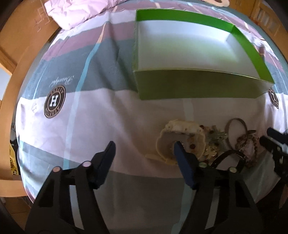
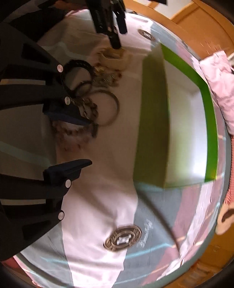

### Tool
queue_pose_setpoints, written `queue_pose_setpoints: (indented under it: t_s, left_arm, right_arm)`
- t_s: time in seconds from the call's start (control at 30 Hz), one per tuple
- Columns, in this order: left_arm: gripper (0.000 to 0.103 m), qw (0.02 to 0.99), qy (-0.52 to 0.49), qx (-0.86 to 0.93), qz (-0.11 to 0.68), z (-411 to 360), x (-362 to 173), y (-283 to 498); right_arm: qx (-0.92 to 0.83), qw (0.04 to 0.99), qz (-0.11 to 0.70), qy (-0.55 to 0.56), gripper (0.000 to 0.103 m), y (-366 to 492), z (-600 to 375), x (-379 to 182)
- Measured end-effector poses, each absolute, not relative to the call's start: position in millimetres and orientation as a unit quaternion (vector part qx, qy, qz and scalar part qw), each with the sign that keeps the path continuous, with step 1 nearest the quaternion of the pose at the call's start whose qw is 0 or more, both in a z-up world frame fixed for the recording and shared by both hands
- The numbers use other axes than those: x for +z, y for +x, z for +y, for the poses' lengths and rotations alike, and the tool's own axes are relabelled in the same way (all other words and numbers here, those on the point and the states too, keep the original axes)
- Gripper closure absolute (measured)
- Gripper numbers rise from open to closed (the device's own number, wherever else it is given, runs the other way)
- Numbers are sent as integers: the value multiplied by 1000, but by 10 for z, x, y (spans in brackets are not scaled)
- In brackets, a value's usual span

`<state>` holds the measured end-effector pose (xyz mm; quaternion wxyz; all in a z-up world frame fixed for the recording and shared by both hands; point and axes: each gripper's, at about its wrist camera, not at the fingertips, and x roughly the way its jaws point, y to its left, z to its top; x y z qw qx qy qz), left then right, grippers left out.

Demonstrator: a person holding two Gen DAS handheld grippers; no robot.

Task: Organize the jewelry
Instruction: 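Grasp the white watch with the left tool while the right tool grasps the black-strap watch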

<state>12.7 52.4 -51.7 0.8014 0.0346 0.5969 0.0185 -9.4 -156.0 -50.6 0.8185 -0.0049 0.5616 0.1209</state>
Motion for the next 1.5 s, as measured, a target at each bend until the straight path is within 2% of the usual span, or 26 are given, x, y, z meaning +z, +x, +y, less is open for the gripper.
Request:
queue_pose_setpoints:
  t_s: [0.13, 0.3, 0.33, 0.37, 0.43, 0.47, 0.5, 0.57, 0.8, 0.83, 0.87, 1.07, 1.13, 1.2, 1.27, 1.33, 1.5]
  left_arm:
    - [35, 794, 5, 37, 607, 692, -541, 180]
    - [35, 782, -16, 31, 623, 734, -641, 221]
    - [35, 780, -15, 29, 625, 712, -659, 233]
    - [35, 779, -15, 27, 627, 700, -674, 235]
    - [37, 776, -15, 23, 630, 664, -722, 254]
    - [51, 775, -18, 22, 631, 658, -736, 262]
    - [69, 774, -26, 17, 632, 659, -754, 271]
    - [86, 774, -56, 1, 631, 673, -762, 280]
    - [90, 800, -103, -12, 591, 754, -561, 277]
    - [96, 806, -113, -17, 581, 772, -513, 277]
    - [97, 811, -120, -16, 572, 793, -476, 279]
    - [96, 804, -109, -2, 584, 789, -489, 312]
    - [86, 803, -100, 7, 587, 791, -518, 340]
    - [58, 805, -94, 21, 585, 796, -504, 359]
    - [51, 806, -95, 35, 583, 879, -521, 386]
    - [50, 800, -101, 41, 589, 926, -570, 398]
    - [50, 785, -109, 36, 609, 951, -690, 392]
  right_arm:
    - [187, 814, 549, -2, 62, -211, -1312, -459]
    - [194, 803, 560, -58, 62, -291, -987, -628]
    - [193, 802, 563, -60, 65, -295, -966, -668]
    - [197, 800, 564, -58, 77, -301, -956, -705]
    - [199, 799, 565, -53, 87, -304, -962, -722]
    - [200, 801, 562, -51, 89, -314, -973, -714]
    - [199, 802, 561, -50, 90, -285, -997, -693]
    - [195, 811, 550, -45, 90, -256, -1045, -627]
    - [155, 849, 505, 8, 90, -162, -1396, -345]
    - [139, 855, 500, 12, 90, -143, -1460, -321]
    - [122, 859, 498, 16, 90, -117, -1524, -312]
    - [64, 844, 529, 58, 89, 47, -1776, -481]
    - [56, 837, 539, 79, 87, 78, -1864, -529]
    - [38, 841, 533, 85, 81, 87, -1925, -521]
    - [25, 848, 524, 78, 62, 88, -1920, -503]
    - [16, 853, 518, 68, 58, 68, -1939, -484]
    - [14, 846, 530, 57, 58, 131, -1931, -586]
